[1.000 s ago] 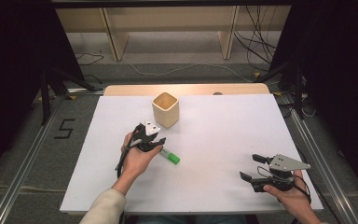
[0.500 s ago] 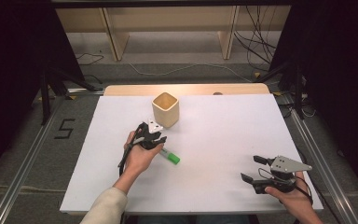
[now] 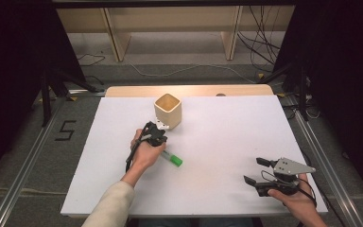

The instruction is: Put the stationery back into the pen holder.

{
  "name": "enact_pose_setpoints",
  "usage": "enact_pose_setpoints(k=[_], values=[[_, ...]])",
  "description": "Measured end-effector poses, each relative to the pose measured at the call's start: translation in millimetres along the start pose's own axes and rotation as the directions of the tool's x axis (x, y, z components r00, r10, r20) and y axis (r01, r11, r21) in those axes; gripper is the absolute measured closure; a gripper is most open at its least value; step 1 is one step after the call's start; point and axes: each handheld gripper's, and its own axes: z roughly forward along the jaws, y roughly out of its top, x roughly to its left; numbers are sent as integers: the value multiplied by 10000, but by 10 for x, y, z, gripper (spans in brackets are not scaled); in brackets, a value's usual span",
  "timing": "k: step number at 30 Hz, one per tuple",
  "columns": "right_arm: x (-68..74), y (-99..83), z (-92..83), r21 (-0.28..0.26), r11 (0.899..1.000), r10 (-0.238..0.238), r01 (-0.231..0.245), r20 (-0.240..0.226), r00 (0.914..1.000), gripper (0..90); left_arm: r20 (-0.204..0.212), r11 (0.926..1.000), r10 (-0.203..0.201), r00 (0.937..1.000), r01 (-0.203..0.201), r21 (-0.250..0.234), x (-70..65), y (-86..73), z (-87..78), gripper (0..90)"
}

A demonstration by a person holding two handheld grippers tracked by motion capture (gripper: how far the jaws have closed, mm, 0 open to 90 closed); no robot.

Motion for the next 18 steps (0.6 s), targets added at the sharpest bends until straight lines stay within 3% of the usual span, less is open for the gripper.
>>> enact_pose_setpoints(k=[11,18], values=[[4,3,6,19,10000,-35,35,-3,10000,172,-22,9970,119,9999,-117,768,40,-38,78,897],[1,0,6,4,10000,-46,46,-14,10000,172,26,9953,136,9999,-138,963,47,-45,76,898]])
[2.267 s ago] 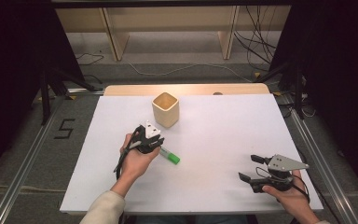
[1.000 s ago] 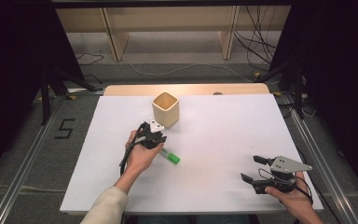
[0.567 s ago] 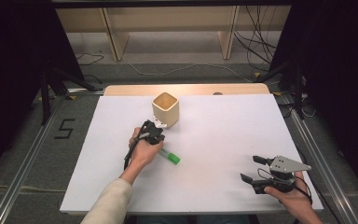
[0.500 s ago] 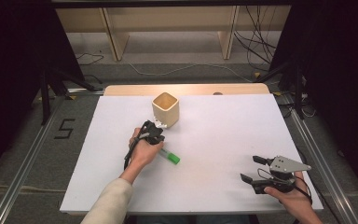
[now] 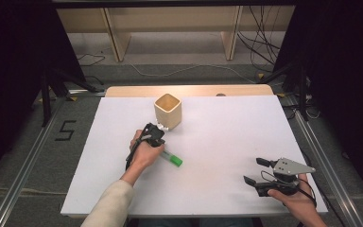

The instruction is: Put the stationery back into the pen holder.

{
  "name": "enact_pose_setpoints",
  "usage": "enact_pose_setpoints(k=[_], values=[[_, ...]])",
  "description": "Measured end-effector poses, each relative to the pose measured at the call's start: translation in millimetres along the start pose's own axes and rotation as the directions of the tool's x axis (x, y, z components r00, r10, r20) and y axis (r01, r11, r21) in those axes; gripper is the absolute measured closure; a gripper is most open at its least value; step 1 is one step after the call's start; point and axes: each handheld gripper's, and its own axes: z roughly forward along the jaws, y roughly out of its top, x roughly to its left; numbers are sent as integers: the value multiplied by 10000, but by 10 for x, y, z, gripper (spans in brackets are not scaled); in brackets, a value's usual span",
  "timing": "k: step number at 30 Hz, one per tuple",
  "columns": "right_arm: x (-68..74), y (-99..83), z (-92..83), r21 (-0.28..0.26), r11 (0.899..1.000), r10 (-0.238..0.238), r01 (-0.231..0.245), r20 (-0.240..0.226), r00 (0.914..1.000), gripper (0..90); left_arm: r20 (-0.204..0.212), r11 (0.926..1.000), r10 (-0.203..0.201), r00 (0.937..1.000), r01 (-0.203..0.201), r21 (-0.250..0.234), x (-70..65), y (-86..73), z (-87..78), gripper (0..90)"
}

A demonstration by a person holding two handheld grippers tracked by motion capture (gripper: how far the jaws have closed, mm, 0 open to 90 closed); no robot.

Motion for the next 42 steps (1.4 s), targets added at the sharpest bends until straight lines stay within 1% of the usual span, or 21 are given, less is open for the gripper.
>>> enact_pose_setpoints(k=[1,2,3,5,8,12,13,16,18,26,28,32,33,35,40,41,42], values=[[1,0,0,13,10000,18,-18,-1,10000,172,5,9999,-34,10000,34,105,-3,-7,2,898],[0,-1,0,8,10000,-1,1,-5,10000,172,5,9999,-34,10000,34,105,-3,-7,2,898],[2,0,0,16,10000,18,-18,-3,10000,172,-50,9997,40,10000,-38,249,1,-14,-1,898],[3,0,0,16,10000,20,-20,-1,10000,172,-51,9996,7,10000,-6,276,2,-18,-3,898],[1,0,2,25,10000,3,-3,-4,10000,172,-97,9989,103,9999,-98,468,5,-32,-27,898],[5,-1,6,-19,10000,0,0,-26,10000,172,-67,9985,41,10000,-37,548,-3,-45,-41,898],[5,-1,6,-19,10000,-4,4,-23,10000,172,-92,9978,159,9998,-153,641,-2,-51,-55,898],[6,-1,6,-24,10000,7,-8,-23,10000,172,-105,9976,133,9999,-125,683,-17,-56,-68,898],[5,-1,7,-18,10000,-1,1,-27,10000,172,-149,9963,289,9995,-276,809,-33,-62,-91,898],[6,-1,11,-23,10000,-36,36,-36,10000,172,-235,9937,321,9992,-294,1078,-50,-85,-123,898],[11,-3,9,41,10000,16,-16,-24,10000,172,-270,9910,391,9989,-353,1291,-55,-106,-133,898],[14,-4,11,47,10000,34,-33,-43,10000,172,-270,9901,311,9992,-271,1375,-53,-134,-157,899],[12,-4,14,28,10000,2,-2,-47,10000,172,-211,9890,247,9995,-214,1462,-51,-153,-173,898],[14,-2,13,78,10000,-12,12,-31,10000,172,-184,9878,310,9994,-278,1530,-44,-159,-183,898],[16,-2,13,28,10000,-6,6,-45,10000,172,-140,9857,298,9995,-271,1663,-53,-196,-220,898],[16,-2,13,33,10000,-9,9,-48,10000,172,-142,9860,227,9996,-200,1653,-62,-205,-225,898],[16,-2,14,22,10000,-21,22,-58,10000,172,-142,9855,303,9994,-275,1677,-61,-212,-233,898]])
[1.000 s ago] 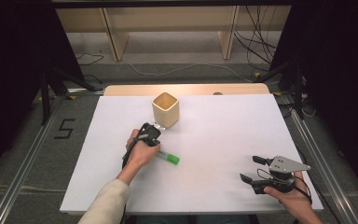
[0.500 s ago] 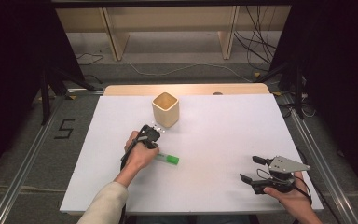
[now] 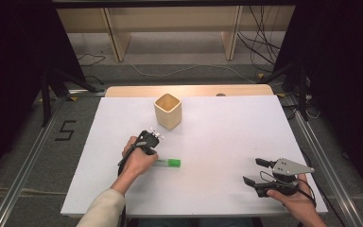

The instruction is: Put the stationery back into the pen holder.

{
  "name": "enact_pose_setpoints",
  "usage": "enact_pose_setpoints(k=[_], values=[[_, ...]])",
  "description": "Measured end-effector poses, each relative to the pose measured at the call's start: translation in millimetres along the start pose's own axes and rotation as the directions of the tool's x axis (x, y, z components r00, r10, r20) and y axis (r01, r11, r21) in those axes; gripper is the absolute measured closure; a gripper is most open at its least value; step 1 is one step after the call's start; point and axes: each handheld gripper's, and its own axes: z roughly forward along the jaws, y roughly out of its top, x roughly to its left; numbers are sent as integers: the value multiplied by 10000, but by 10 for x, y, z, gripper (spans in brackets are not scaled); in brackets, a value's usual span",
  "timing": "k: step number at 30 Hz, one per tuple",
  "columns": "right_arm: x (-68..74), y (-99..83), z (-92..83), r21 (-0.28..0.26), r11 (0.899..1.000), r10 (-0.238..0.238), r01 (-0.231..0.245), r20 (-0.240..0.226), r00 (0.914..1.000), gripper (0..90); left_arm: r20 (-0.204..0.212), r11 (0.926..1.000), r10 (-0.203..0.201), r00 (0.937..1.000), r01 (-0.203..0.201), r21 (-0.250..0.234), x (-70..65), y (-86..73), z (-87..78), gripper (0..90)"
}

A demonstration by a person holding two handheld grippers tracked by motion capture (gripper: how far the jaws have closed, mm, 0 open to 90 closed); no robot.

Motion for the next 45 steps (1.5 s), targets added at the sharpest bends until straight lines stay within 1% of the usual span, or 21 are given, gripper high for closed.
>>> enact_pose_setpoints(k=[2,3,5,11,12,13,21,23,25,26,28,30,31,33,35,36,37,38,39,41,45], values=[[4,0,-1,28,10000,14,-14,-4,10000,172,55,10000,-51,10000,50,47,-11,-18,-10,898],[3,1,-2,46,10000,-5,5,-17,10000,172,56,10000,27,10000,-28,80,-9,-26,-18,898],[4,1,-4,45,10000,11,-11,-17,10000,172,67,10000,-5,10000,5,97,-19,-44,-27,898],[3,1,-3,42,10000,-6,6,-15,10000,172,139,9998,89,9999,-91,199,-39,-99,-64,898],[5,2,-4,54,10000,7,-7,-10,10000,172,152,9999,43,9999,-46,155,-47,-108,-65,898],[5,3,-6,88,10000,-18,18,4,10000,172,161,9997,91,9998,-94,229,-51,-115,-74,898],[7,4,-5,82,10000,-34,34,3,10000,172,203,9991,276,9994,-282,319,-96,-169,-113,898],[7,4,-6,75,10000,-30,30,-2,10000,172,300,9986,313,9991,-325,408,-131,-200,-138,898],[5,5,-6,68,10000,-56,56,2,10000,172,330,9983,377,9987,-392,436,-144,-212,-148,898],[11,4,-10,122,9999,32,-32,-1,10000,172,342,9980,427,9985,-442,451,-170,-241,-167,898],[7,5,-8,83,10000,-17,17,-8,10000,172,378,9978,427,9984,-445,493,-184,-255,-178,898],[8,6,-6,70,10000,-36,36,-4,10000,172,392,9964,570,9976,-594,606,-204,-280,-201,898],[10,6,-6,73,10000,-26,26,-7,10000,172,416,9966,553,9976,-577,588,-221,-293,-206,898],[14,6,-7,79,10000,-8,8,-6,10000,172,356,9954,691,9970,-713,646,-267,-333,-234,898],[14,6,-5,30,10000,6,-6,-22,10000,172,376,9955,687,9969,-710,630,-284,-346,-240,898],[14,6,-5,30,10000,6,-6,-22,10000,172,396,9941,795,9960,-822,714,-295,-357,-255,898],[16,6,-6,29,10000,8,-8,-19,10000,172,381,9941,809,9960,-834,690,-315,-370,-261,898],[16,7,-9,84,10000,-15,15,-12,10000,172,349,9926,935,9950,-959,744,-350,-392,-281,898],[16,7,-9,84,10000,-15,15,-12,10000,172,349,9926,935,9950,-959,744,-350,-392,-281,898],[16,6,-4,41,10000,-30,30,-41,10000,172,369,9920,1002,9943,-1027,735,-396,-423,-302,897],[17,7,-8,53,10000,-8,8,-29,10000,172,479,9926,941,9944,-975,725,-424,-448,-321,897]])
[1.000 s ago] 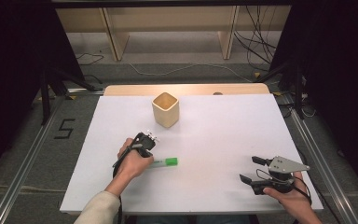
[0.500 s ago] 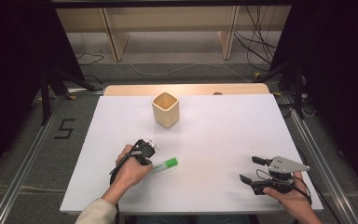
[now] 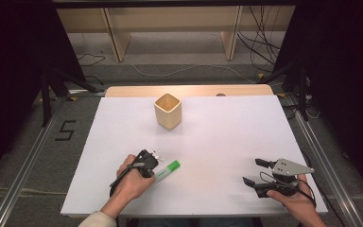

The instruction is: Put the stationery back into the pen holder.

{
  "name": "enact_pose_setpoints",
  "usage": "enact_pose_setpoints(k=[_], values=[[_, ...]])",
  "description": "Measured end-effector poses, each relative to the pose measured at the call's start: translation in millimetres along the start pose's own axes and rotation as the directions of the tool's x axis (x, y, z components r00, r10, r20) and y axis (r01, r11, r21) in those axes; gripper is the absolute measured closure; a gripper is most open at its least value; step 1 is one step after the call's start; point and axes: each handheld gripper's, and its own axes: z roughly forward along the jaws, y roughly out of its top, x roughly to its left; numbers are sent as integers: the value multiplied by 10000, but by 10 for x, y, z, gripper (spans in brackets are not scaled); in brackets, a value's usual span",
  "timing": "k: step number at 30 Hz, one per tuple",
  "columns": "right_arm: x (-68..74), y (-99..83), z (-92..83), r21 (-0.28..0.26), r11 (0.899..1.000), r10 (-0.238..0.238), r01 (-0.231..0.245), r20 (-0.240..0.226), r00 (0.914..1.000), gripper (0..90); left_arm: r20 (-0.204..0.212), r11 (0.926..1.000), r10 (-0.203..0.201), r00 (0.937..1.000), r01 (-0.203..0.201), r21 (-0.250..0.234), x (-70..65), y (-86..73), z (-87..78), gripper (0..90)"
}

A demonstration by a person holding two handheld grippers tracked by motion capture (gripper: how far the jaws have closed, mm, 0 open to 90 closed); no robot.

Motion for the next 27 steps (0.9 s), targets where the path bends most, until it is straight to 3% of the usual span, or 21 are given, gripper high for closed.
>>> enact_pose_setpoints(k=[7,11,15,16,17,19,22,23,24,25,27], values=[[-1,-2,5,13,10000,-23,23,-40,10000,172,76,9998,-151,9999,152,-95,16,-25,-18,870],[-2,0,0,58,10000,-22,22,-14,10000,172,16,9980,-512,9987,512,-363,51,-17,-56,827],[-2,0,3,49,10000,-11,11,-23,10000,172,-80,9955,-700,9975,694,-645,92,13,-129,748],[-2,0,6,17,10000,-6,7,-50,10000,172,-85,9946,-708,9975,699,-763,100,23,-141,710],[0,0,7,35,10000,-8,8,-50,10000,172,-128,9949,-658,9978,646,-774,109,37,-149,599],[1,1,9,56,10000,4,-4,-42,10000,172,-280,9962,-568,9980,548,-684,117,67,-160,539],[4,2,10,59,10000,6,-5,-43,10000,172,-120,9952,-634,9979,623,-757,113,111,-182,487],[3,1,12,70,10000,-2,3,-49,10000,172,-84,9958,-604,9981,596,-692,109,126,-187,430],[2,0,12,80,10000,-2,2,-53,10000,172,241,9976,-574,9981,583,-366,101,157,-178,395],[1,0,14,76,10000,5,-4,-56,10000,172,241,9976,-574,9981,583,-366,101,157,-178,374],[1,1,14,84,10000,7,-6,-63,10000,172,652,9993,-376,9972,380,-47,91,192,-169,354]])
